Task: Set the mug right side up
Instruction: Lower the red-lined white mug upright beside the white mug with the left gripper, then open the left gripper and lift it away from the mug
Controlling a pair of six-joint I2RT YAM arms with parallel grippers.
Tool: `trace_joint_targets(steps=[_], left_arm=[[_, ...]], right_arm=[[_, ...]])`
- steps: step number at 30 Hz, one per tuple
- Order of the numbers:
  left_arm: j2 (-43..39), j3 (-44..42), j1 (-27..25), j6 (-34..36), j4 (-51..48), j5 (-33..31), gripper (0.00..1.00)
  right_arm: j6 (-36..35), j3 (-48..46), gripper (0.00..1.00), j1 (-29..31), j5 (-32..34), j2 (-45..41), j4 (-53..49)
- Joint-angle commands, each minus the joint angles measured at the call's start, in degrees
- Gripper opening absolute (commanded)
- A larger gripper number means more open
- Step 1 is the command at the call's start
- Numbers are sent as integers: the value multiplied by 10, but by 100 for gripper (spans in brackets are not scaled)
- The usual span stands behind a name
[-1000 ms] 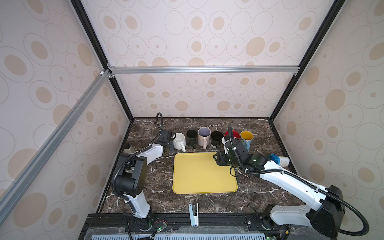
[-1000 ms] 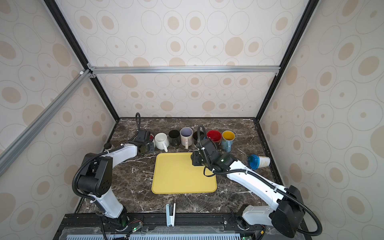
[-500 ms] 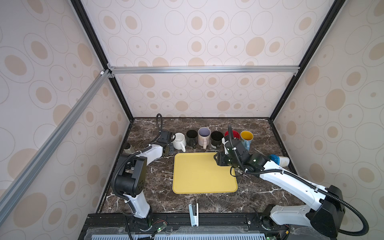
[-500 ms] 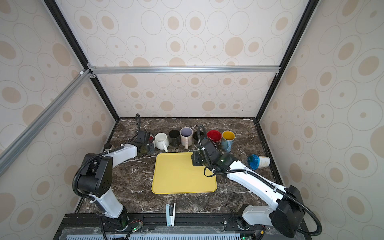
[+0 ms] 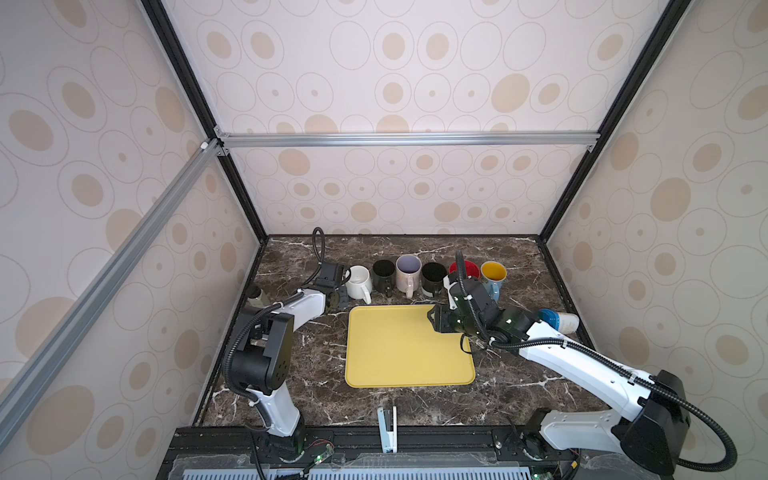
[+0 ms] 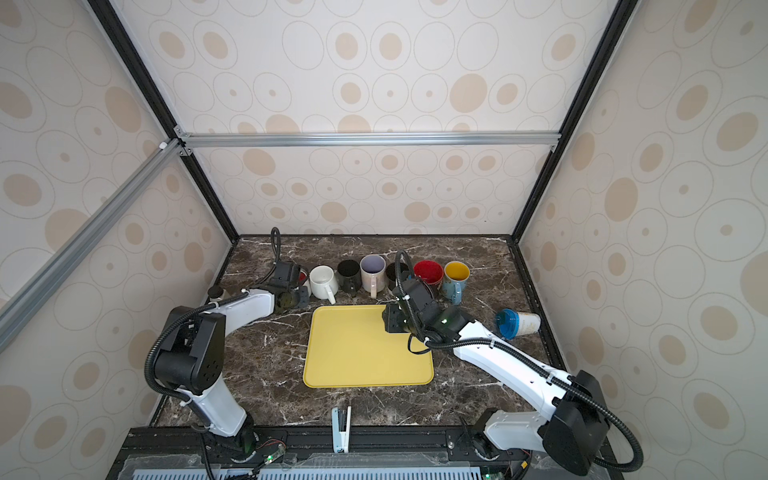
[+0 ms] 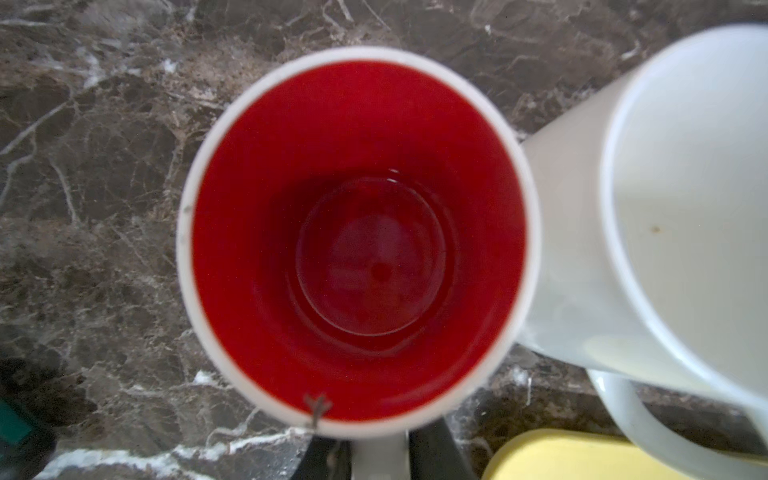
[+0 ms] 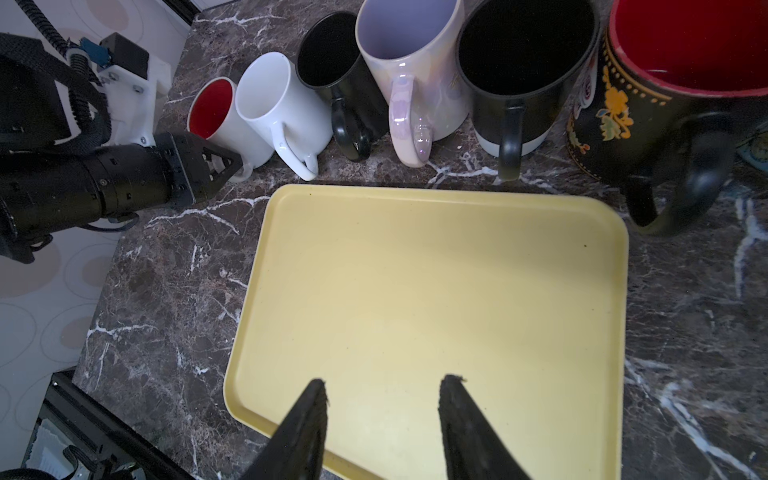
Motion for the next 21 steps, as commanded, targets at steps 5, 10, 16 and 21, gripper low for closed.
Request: trace_joint_targets(steps=[5, 10, 16, 21], left_arm=[[-26, -1, 1, 5, 20, -8, 47], [-55, 1, 1, -5, 9, -7, 65], [-122, 6, 0, -23, -24, -29, 100], [-170, 4, -9, -28, -48, -59, 100]], right_arm=[[2, -4, 46, -3, 0, -5, -1], [-4, 1, 46, -3, 8, -18, -9], [-25, 8, 46, -6, 38, -33, -25], [-41, 22, 47, -24, 38, -24, -34]])
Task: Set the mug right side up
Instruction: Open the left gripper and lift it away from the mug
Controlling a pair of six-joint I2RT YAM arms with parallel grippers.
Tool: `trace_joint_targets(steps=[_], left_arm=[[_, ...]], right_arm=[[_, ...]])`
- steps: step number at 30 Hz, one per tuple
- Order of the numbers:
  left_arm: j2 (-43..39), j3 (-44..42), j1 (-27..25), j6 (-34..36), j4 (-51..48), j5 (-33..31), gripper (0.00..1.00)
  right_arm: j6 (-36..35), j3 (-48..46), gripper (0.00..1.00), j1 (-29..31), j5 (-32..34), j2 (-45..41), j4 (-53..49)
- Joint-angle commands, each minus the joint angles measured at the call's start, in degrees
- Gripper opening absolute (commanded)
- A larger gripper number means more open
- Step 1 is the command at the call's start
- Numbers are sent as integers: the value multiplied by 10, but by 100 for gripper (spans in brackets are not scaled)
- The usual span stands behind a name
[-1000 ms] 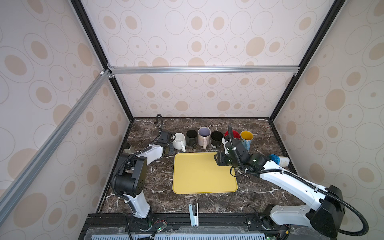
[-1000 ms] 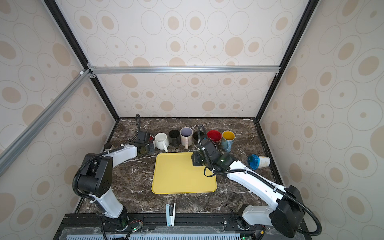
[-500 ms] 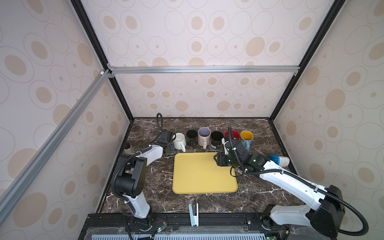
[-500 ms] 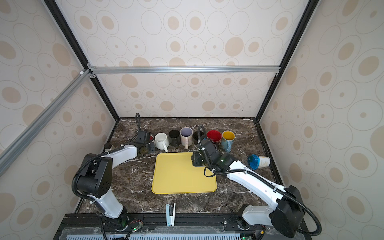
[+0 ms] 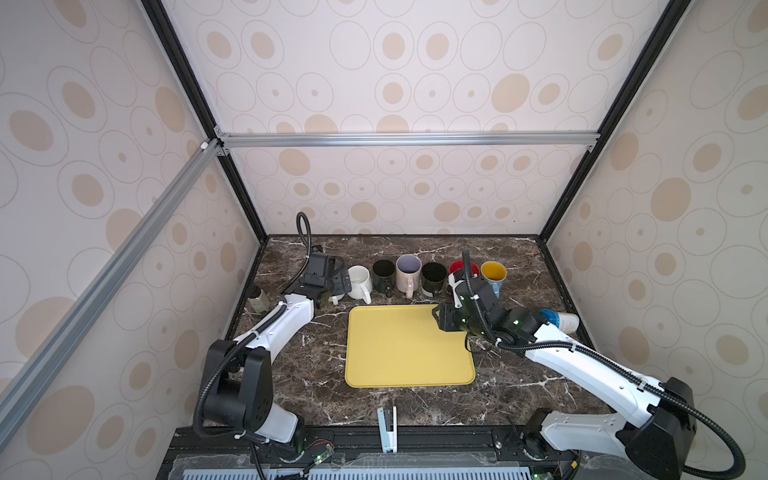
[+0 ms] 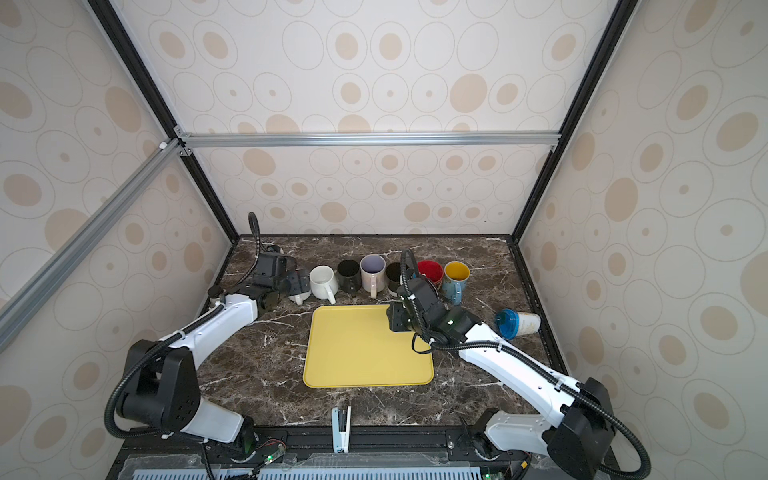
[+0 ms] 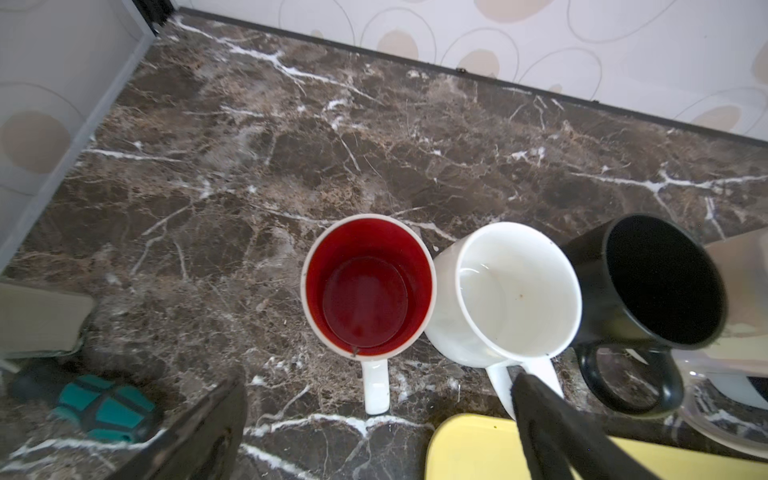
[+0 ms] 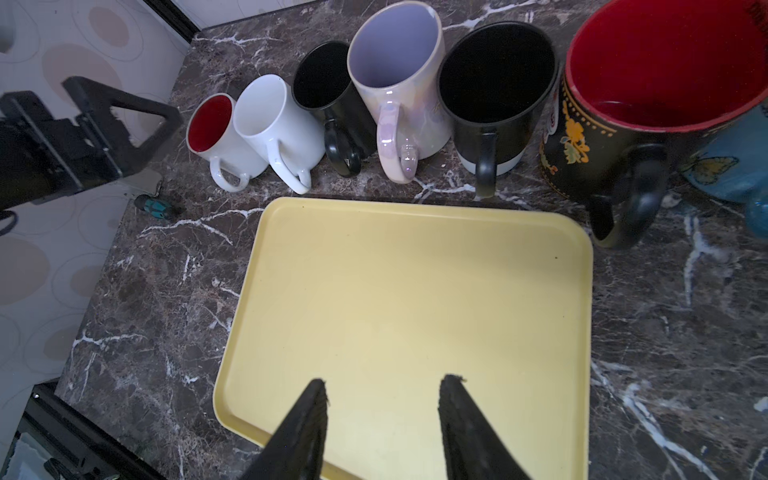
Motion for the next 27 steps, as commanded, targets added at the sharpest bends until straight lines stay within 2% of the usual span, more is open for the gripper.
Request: trace_joint_targets(steps=[1, 4, 7, 9, 12, 13, 15, 18, 19, 21, 24, 27], left_arm=[[-27, 6, -11, -11, -33, -38, 100], [-49, 4, -43, -19, -40, -87, 100], [-104, -46, -151, -7, 8, -242, 100], [-147, -103, -215, 15, 87, -284, 100], [-198, -188, -250, 37, 212, -237, 100], [-212, -215, -252, 40, 254, -216, 100], [-225, -277, -253, 73, 365, -173, 100], [-225, -357, -253, 169, 522, -107, 100], [-216, -375, -253, 183, 561, -106, 100], [-187, -398, -253, 168, 607, -144, 100], [-161, -420, -254, 181, 622, -137, 100], [-162, -457, -253, 241, 687, -216, 100]], right_arm=[[-25, 23, 46, -15, 17, 1, -24], [-45, 32, 46, -25, 22, 4, -29], [-69, 34, 46, -28, 34, -10, -33], [-84, 8, 46, -28, 49, -40, 4], [-126, -60, 49, -27, 72, -88, 82], [-138, -71, 54, -28, 83, -94, 84], [-160, -73, 68, -27, 98, -90, 62], [-163, -54, 100, -26, 108, -71, 5], [-154, -51, 98, -24, 109, -66, -5], [-135, -66, 98, -12, 119, -67, 5], [-161, -131, 98, 22, 139, -88, 100], [-197, -149, 98, 37, 167, -92, 144]])
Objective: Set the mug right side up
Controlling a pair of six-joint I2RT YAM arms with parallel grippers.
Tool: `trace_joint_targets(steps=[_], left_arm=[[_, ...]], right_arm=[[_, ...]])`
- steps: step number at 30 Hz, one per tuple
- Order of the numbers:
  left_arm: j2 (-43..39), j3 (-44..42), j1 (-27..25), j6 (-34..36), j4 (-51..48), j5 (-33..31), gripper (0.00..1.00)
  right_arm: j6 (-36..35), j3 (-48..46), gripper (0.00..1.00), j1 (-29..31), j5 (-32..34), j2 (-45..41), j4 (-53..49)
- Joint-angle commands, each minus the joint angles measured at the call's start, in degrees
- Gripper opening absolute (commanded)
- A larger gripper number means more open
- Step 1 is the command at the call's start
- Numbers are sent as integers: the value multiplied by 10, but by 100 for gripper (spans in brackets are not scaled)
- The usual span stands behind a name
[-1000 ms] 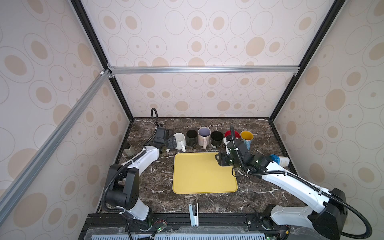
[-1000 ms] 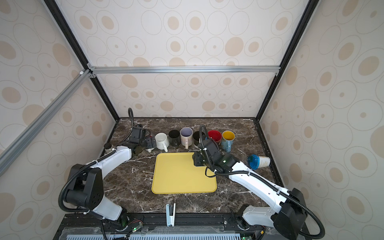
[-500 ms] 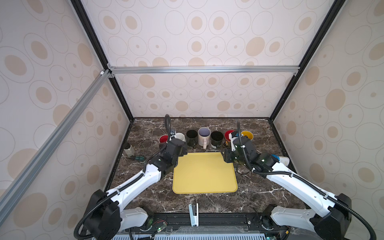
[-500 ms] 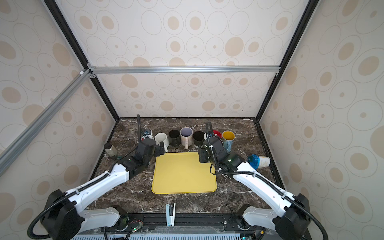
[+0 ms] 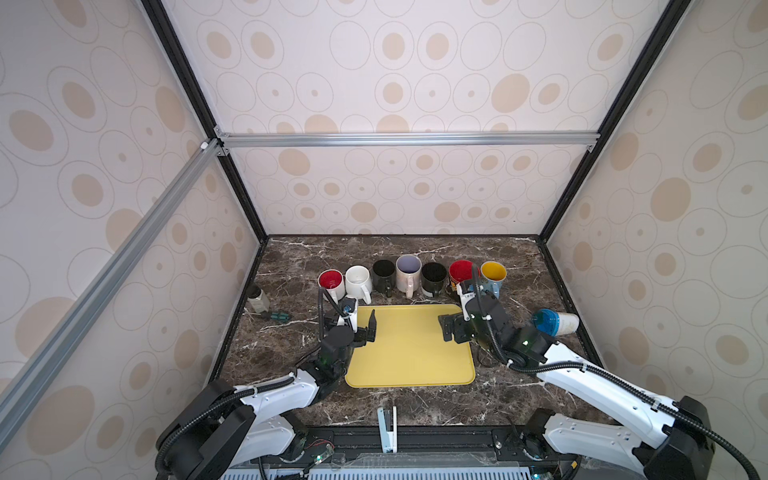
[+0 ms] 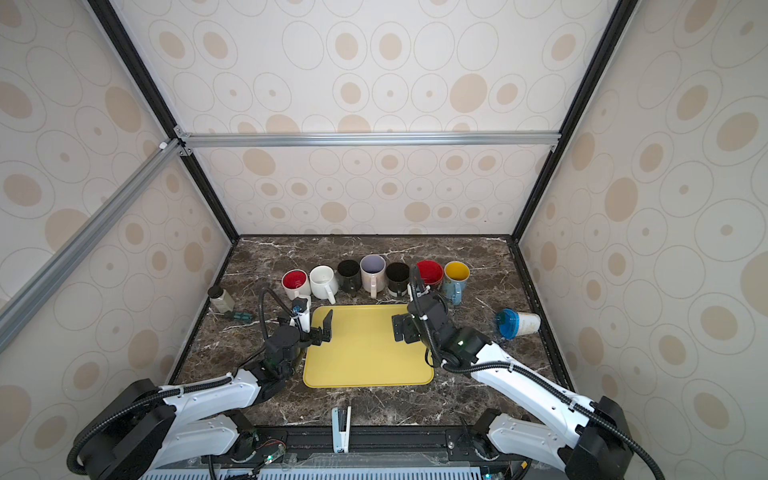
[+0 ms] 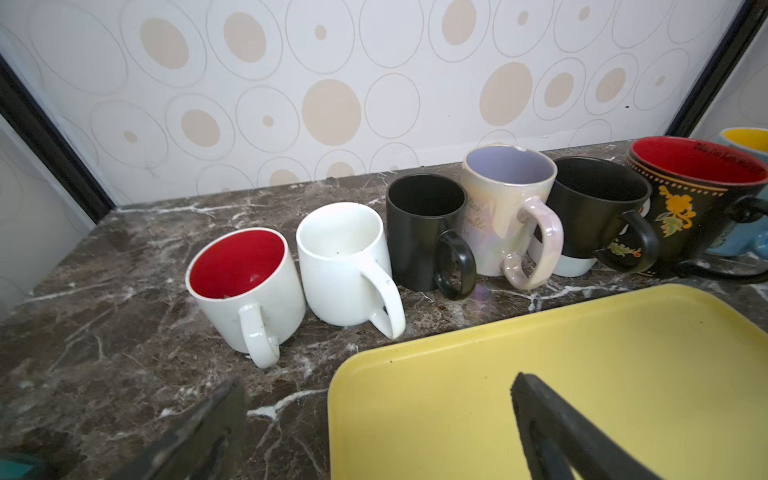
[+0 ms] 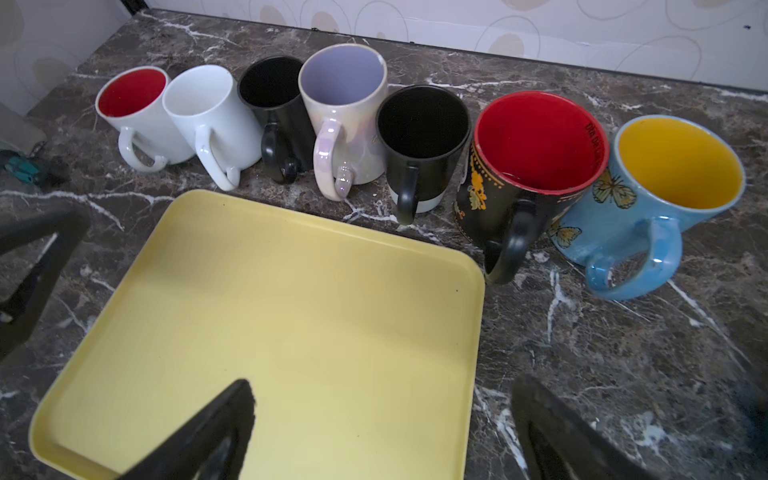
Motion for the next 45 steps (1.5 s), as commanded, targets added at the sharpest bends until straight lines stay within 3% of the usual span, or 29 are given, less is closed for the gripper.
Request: trace_joint_targets(steps=[1, 3, 6, 11, 15, 18, 23, 26, 28, 29, 30, 33, 36, 40, 45], left_arm=[[-9, -30, 3, 96, 142, -99, 100], [-22, -53, 25, 103, 198, -163, 100], [-68, -91, 63, 93, 229, -166, 100], [-108, -118, 131, 160, 219, -180, 100], [-17, -153, 235, 108, 295, -98, 100], [61, -158, 250, 125, 419, -52, 100], [218, -101, 280, 140, 502, 23, 100], [194, -107, 324, 82, 452, 88, 100], [246, -98, 341, 87, 511, 116, 100], [218, -79, 342, 81, 426, 133, 100], [207, -53, 342, 87, 359, 151, 100], [216, -27, 354, 74, 318, 149, 100], [217, -33, 354, 71, 336, 139, 100], [222, -31, 354, 68, 341, 124, 100], [221, -31, 355, 68, 338, 124, 100]], right_arm=[[-48, -2, 98, 8, 49, -4, 45], [-64, 17, 98, 8, 77, 4, 24], [-90, 20, 98, 8, 97, -7, 29], [-116, 14, 98, 8, 106, -31, 35], [-108, 14, 98, 8, 111, -9, 39], [-82, 15, 98, 8, 110, 4, 41], [-106, -3, 98, 8, 112, -3, 76], [-136, -34, 98, 7, 124, -15, 125], [-147, -50, 98, 1, 137, -19, 147], [-151, -50, 98, -4, 147, -18, 147], [-158, -49, 98, -13, 153, -16, 146], [-173, -44, 98, -71, 167, -10, 134], [-202, -79, 98, -130, 179, -19, 205], [-219, -132, 100, -220, 102, -19, 283], [-147, -213, 100, -334, 10, 54, 448]])
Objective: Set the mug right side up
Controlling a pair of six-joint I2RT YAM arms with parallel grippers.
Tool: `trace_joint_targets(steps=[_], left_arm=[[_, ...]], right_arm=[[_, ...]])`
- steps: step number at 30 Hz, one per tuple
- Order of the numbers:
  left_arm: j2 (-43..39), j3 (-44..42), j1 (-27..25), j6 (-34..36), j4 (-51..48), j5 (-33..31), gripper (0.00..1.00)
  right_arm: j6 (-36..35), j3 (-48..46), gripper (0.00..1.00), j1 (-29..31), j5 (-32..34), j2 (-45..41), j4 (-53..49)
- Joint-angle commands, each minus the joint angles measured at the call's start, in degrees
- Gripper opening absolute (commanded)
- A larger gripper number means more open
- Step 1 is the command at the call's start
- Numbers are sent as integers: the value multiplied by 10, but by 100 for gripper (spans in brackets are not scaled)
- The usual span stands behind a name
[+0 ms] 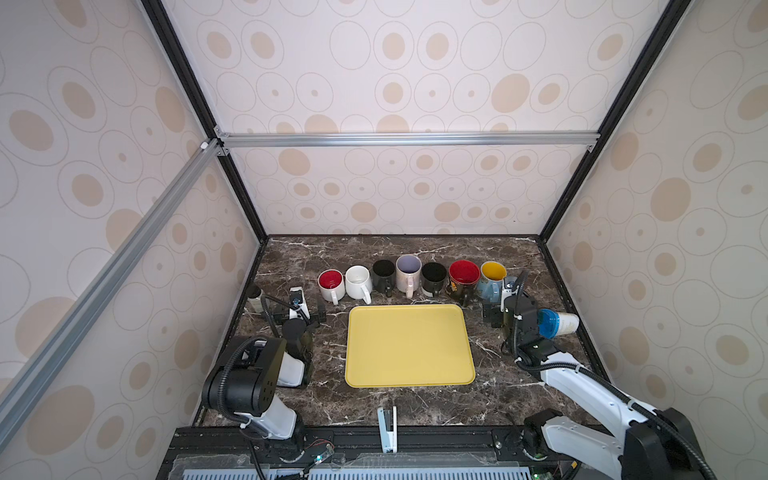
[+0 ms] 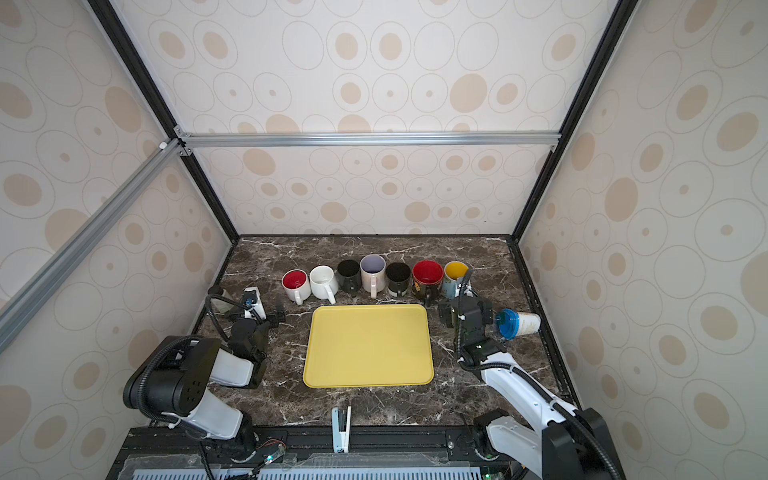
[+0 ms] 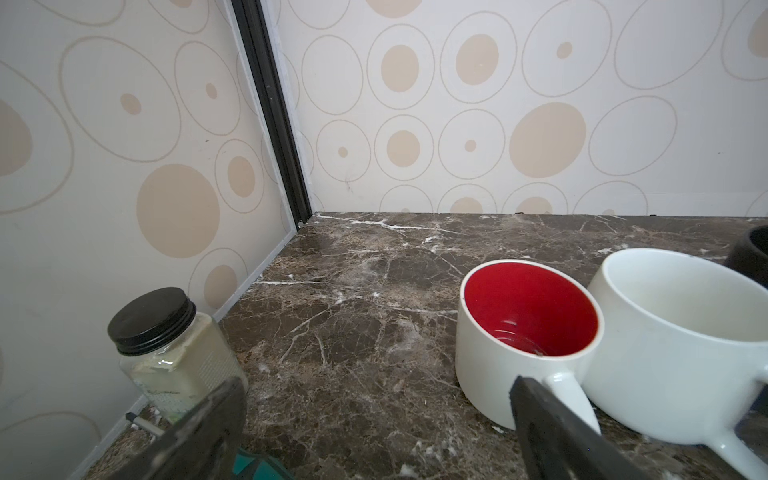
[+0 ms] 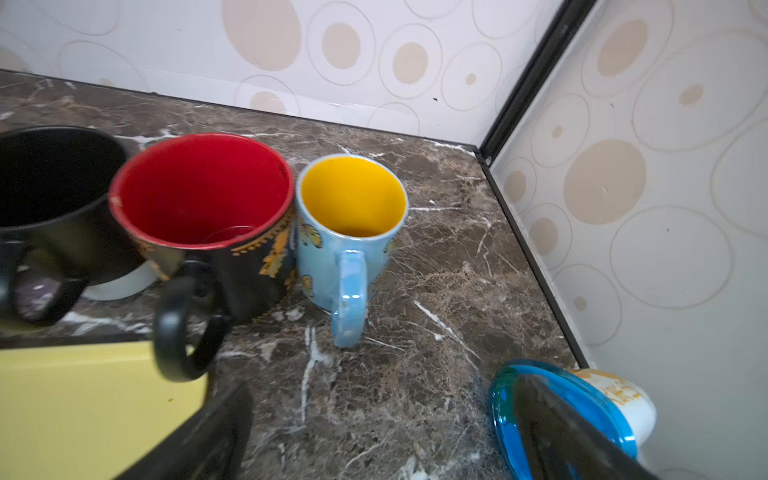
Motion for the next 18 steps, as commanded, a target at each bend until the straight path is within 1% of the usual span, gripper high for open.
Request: trace_joint_targets(steps=[1, 4, 5, 6, 7, 8, 9, 10, 11, 12, 13, 14, 15, 16, 18], left_arm=[[0, 5, 5, -5, -1, -2, 100], [0, 4, 5, -5, -1, -2, 100], [0, 4, 5, -5, 0, -2, 100], [0, 3, 4, -4, 1, -3, 100], [0, 4, 5, -3, 1, 2, 100], [1, 4, 5, -1, 1, 3, 100], [0, 4, 5, -1, 0, 3, 100], [1, 4, 5, -1, 1, 4, 100], [0, 5, 4, -2, 0, 4, 100], [0, 4, 5, -2, 0, 4, 100], [1, 5, 4, -1, 0, 4, 100], [0, 5, 4, -1, -1, 4, 100], [0, 5, 5, -1, 0, 4, 100], [0, 5, 4, -1, 0, 4, 100], [0, 5, 5, -1, 0, 4, 100]], right_arm=[[31, -45, 100, -54, -74, 62, 162], [1, -68, 99, -81, -104, 150, 304], [-10, -44, 99, -83, -123, 149, 248], [-27, -23, 99, -88, -172, 157, 220], [-53, -26, 99, -88, -203, 185, 252], [-57, -33, 99, -88, -209, 216, 301], [-41, -42, 99, -98, -210, 257, 363], [-38, -47, 99, -106, -216, 272, 393], [-35, -34, 99, -106, -214, 251, 321], [-30, -23, 99, -110, -219, 244, 293], [-26, -28, 98, -114, -222, 264, 344], [-26, -30, 98, -115, -224, 266, 345], [-23, -19, 98, -116, -226, 251, 294], [-23, -16, 98, -119, -228, 249, 289], [-25, -29, 100, -118, -227, 260, 332]])
